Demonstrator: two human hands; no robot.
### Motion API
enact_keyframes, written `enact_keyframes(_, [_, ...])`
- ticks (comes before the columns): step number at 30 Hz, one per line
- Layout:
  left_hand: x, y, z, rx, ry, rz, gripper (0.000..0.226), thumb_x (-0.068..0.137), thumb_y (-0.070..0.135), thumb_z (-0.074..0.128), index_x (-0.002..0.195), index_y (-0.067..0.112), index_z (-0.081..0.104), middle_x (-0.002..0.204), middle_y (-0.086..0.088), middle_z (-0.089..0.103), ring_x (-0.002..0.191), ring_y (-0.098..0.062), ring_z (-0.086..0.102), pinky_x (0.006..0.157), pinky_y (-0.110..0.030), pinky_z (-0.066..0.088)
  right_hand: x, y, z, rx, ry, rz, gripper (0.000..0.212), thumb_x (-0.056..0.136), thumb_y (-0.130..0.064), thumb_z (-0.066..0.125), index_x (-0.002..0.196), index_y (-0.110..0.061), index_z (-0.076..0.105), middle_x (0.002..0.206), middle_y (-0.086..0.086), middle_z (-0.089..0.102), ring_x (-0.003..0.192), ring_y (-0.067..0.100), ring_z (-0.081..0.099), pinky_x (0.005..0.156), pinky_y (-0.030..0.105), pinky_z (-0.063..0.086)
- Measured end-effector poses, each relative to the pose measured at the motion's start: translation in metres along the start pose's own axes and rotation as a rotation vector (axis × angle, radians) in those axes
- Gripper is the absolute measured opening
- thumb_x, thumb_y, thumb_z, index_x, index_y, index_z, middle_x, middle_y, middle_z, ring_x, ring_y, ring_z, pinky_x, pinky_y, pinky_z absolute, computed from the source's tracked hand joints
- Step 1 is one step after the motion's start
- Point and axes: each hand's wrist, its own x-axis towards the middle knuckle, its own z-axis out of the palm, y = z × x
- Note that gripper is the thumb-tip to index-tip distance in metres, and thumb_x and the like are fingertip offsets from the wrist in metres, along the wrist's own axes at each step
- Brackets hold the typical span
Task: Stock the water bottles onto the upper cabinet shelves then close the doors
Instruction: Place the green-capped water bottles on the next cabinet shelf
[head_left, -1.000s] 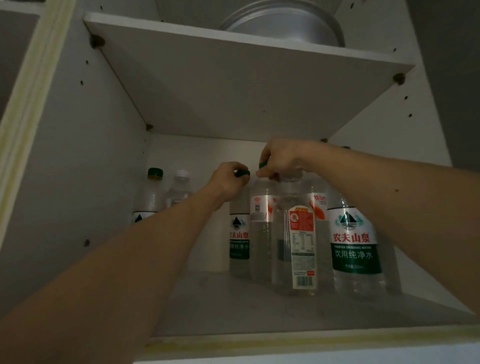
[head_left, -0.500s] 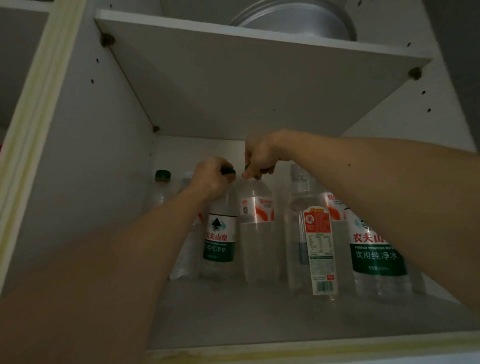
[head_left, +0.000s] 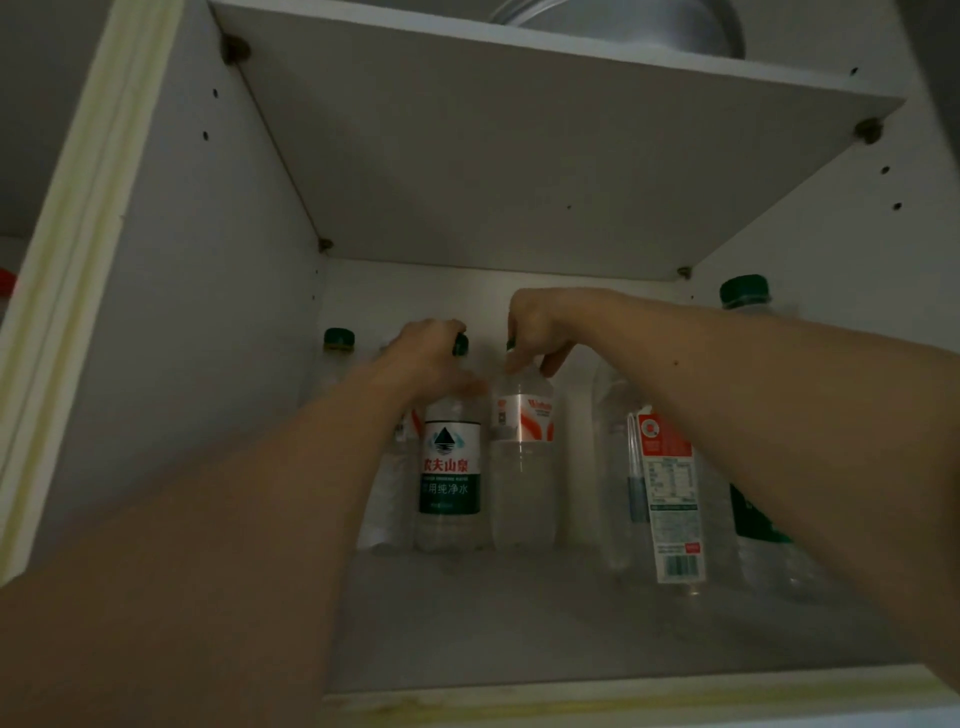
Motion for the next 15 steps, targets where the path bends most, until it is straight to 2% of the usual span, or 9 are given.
enact_keyframes(3, [-0.003,-0.004,0.000,0.274,-0.146,0.043,0.128,0.063,0.057,0.087,0.159,0.028,0.008,0.159,-0.010,0.025,0.143,-0.033,0.026,0.112,-0.053,0.035,-0.009,-0.001,0.001,-0.032,-0.121,0.002,0.081,0.074,-0.023,0.087,0.142,-0.009,0.047,0.140,0.013,0.052,0.107,0.030,0.066,0.087,0.041,0.061])
enact_keyframes(5, [-0.004,-0.006,0.004,0.400,-0.213,0.046,0.144,0.055,0.061,0.089,0.158,0.033,-0.006,0.164,-0.010,0.008,0.150,-0.035,0.011,0.116,-0.057,0.027,-0.012,-0.004,0.005,-0.096,-0.192,0.018,0.096,0.069,-0.022,0.090,0.149,-0.012,0.038,0.145,0.012,0.049,0.110,0.032,0.065,0.089,0.041,0.060])
enact_keyframes(8, [-0.002,-0.007,0.008,0.463,-0.242,0.026,0.152,0.050,0.061,0.091,0.156,0.035,-0.015,0.165,-0.011,-0.002,0.152,-0.036,0.000,0.119,-0.060,0.023,-0.012,-0.004,0.014,-0.120,-0.212,0.026,0.104,0.068,-0.016,0.091,0.152,-0.017,0.029,0.145,0.014,0.046,0.108,0.034,0.065,0.083,0.041,0.062])
enact_keyframes(12, [-0.004,-0.008,0.009,0.484,-0.193,0.066,0.152,0.047,0.064,0.090,0.158,0.032,-0.009,0.162,-0.013,0.007,0.149,-0.036,0.008,0.119,-0.056,0.024,-0.015,-0.001,0.018,0.004,-0.168,0.000,0.107,0.067,-0.010,0.091,0.151,-0.024,0.026,0.144,0.013,0.044,0.100,0.033,0.065,0.072,0.038,0.063])
enact_keyframes(15, [-0.004,-0.011,0.010,0.515,-0.141,0.100,0.148,0.047,0.068,0.088,0.158,0.031,-0.003,0.161,-0.011,0.013,0.148,-0.037,0.012,0.119,-0.054,0.022,-0.017,-0.003,0.018,0.032,-0.142,-0.016,0.106,0.065,-0.011,0.091,0.149,-0.023,0.028,0.143,0.012,0.044,0.097,0.033,0.065,0.065,0.037,0.064])
